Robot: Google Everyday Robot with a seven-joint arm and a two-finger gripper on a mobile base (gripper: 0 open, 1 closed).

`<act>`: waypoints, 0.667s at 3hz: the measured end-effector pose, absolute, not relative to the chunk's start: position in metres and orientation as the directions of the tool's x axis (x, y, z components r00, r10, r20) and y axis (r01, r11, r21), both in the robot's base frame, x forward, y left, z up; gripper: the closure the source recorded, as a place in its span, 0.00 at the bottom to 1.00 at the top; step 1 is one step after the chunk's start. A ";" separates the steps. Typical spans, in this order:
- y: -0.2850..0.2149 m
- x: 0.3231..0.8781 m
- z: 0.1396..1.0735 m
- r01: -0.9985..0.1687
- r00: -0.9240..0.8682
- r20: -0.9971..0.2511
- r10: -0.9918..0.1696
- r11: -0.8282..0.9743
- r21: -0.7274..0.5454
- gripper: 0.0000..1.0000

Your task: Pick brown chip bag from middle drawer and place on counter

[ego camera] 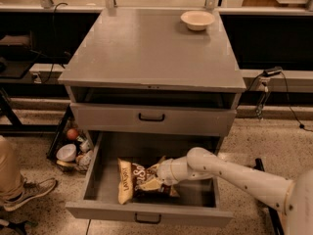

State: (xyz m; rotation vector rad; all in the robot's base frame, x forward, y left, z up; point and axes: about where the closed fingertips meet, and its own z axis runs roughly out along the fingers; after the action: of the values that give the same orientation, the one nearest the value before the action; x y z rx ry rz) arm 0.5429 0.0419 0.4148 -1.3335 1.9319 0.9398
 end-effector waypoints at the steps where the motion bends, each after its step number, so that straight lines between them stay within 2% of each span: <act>1: 0.003 0.534 0.472 -0.962 -0.232 -0.882 -0.410 0.234 0.145 0.94; 2: -0.045 0.515 0.531 -0.962 -0.163 -0.936 -0.311 0.261 0.081 1.00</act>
Offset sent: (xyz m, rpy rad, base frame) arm -0.0540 -0.1949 0.1918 0.3359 -0.3185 -0.1863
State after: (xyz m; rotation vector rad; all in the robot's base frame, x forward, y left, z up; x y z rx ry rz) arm 0.5152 -0.0449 0.5312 -1.1926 1.6544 0.9322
